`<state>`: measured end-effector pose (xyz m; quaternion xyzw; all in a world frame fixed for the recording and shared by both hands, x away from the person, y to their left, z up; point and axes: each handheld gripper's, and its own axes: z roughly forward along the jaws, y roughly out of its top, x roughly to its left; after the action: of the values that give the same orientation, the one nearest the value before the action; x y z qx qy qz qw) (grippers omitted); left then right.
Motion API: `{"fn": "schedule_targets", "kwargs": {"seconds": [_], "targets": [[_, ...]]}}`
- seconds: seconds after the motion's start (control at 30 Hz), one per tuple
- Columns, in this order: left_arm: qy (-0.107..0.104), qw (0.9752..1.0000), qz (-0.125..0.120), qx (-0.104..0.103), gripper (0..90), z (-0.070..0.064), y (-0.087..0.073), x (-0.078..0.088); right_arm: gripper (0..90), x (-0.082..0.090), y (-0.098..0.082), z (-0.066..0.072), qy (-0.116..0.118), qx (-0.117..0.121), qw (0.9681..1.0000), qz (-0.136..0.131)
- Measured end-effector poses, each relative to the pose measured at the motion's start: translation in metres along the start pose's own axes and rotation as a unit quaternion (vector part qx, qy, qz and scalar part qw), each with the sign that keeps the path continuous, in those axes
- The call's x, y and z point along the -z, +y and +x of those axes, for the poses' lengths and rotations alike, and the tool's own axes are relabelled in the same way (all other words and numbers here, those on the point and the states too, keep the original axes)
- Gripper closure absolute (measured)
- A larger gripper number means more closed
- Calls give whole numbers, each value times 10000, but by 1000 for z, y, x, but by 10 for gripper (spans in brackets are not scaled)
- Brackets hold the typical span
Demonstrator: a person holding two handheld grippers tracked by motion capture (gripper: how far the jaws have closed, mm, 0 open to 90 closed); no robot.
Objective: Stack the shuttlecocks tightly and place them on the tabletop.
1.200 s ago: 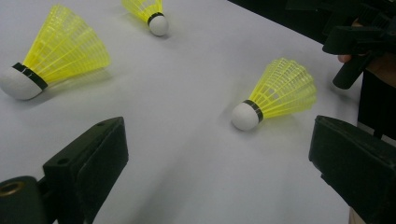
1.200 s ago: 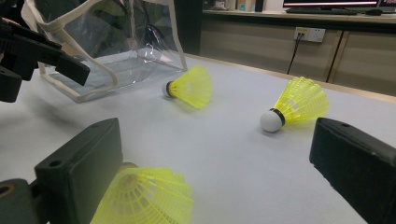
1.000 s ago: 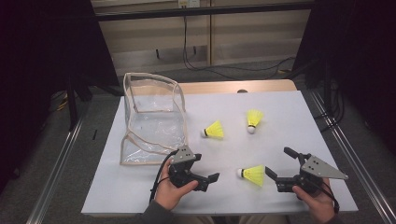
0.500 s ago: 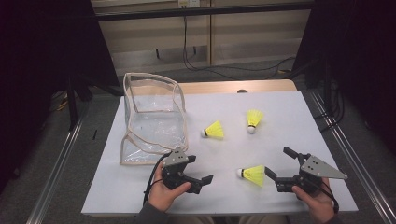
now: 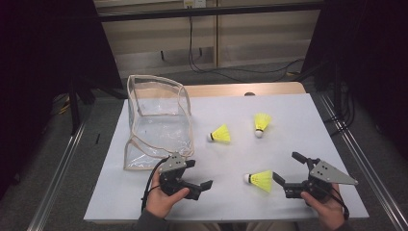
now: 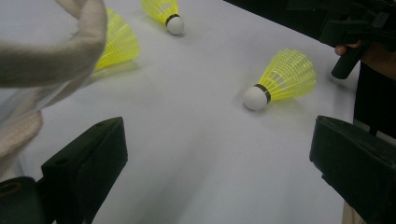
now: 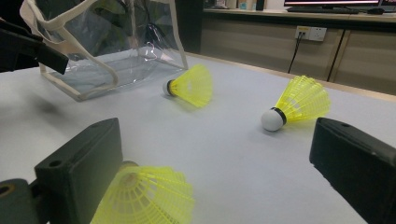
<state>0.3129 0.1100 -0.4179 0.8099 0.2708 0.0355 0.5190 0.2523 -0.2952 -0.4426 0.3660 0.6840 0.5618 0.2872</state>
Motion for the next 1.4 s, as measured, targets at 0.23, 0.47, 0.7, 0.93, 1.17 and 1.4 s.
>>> {"fn": "schedule_targets", "kwargs": {"seconds": [0.23, 0.47, 0.7, 0.93, 1.17, 1.4], "targets": [[50, 10000, -30, 23, 42, 5, -3, 7, 20, 0, 0, 0, -3, 2, 10000, 6], [102, 9999, -51, 58, 42, 10, -5, 13, 20, 0, 0, 0, 0, 0, 10000, -8], [115, 9999, -66, 12, 41, 13, -7, 17, 20, 0, 0, 1, 6, -4, 10000, -7], [166, 9998, -80, 14, 41, 17, -8, 23, 20, 0, 0, 0, -16, 14, 10000, -5], [198, 9998, -48, 1, 42, 20, -9, 28, 20, 0, 0, 1, 0, -3, 10000, -6], [237, 9997, -72, 25, 42, 23, -11, 32, 20, 0, 0, 0, -2, 2, 10000, -7]]}}
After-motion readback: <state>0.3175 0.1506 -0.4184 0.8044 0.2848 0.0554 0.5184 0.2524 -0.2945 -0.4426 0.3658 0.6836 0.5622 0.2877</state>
